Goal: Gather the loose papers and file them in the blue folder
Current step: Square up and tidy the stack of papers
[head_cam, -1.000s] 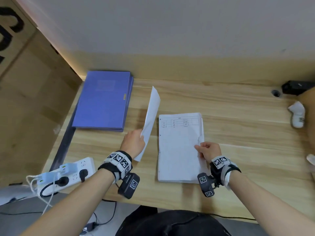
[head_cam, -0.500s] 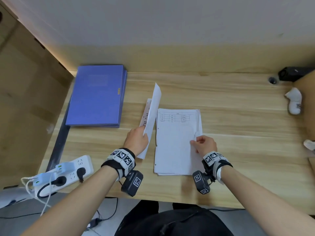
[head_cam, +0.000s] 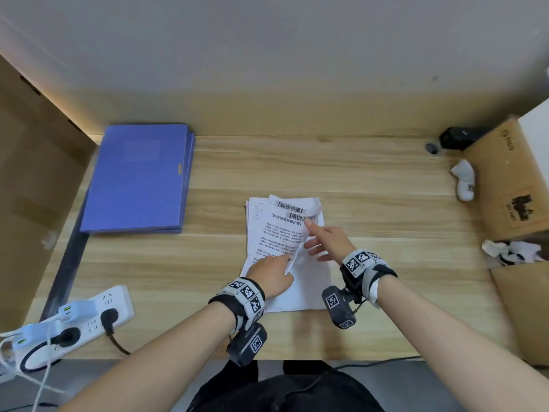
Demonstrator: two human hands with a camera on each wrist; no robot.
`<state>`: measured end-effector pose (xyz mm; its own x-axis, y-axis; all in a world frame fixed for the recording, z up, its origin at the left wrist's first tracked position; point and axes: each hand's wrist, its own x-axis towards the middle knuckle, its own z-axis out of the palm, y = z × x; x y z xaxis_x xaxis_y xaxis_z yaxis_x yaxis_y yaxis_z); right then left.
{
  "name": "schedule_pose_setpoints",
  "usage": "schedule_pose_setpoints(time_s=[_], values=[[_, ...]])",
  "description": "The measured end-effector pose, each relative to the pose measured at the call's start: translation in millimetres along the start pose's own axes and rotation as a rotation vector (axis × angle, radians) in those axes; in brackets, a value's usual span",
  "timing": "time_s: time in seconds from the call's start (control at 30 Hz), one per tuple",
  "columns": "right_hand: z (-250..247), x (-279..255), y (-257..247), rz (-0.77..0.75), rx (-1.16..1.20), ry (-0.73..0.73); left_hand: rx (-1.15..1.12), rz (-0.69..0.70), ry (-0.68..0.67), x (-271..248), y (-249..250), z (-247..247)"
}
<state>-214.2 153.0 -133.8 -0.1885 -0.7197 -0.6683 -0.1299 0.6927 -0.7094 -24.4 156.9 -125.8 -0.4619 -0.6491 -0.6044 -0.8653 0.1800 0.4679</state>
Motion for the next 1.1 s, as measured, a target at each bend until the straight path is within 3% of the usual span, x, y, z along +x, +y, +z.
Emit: schedule_pose_setpoints(time_s=[0.2,0.27,0.37,0.53,0.77,0.97,1.1], values=[[7.8,17.2,16.2,-0.008,-0.445,0.142,0.045,-0.029,-0.146,-0.1,3.4,11.7],[4.7,21.3,22.1,-0.019,-0.404,0.167,-0.02,-0.047,-0.112,-1.9,-5.5,8.7],[-5.3,31.8,30.4,-0.065,-0.304,0.162,-0.105,-0.056,0.076,-4.9,-30.0,1.0],[-15.3,45.5,22.1,-0.068,-0.269,0.193,-0.2,-0.205,0.248,-3.8,-62.9,-3.0],[-8.2,63.0,37.1,-0.022,-0.336,0.17,-0.457,-0.335,0.241,23.6,-69.0,4.4],[-11.4,48.4,47.8,-0.092,-0.292,0.379,-0.609,-0.45,0.229,38.4,-62.0,5.4],[2.7,40.4,61.6,-0.022,-0.291,0.318,-0.806,-0.465,0.213,49.1,-60.9,15.3]])
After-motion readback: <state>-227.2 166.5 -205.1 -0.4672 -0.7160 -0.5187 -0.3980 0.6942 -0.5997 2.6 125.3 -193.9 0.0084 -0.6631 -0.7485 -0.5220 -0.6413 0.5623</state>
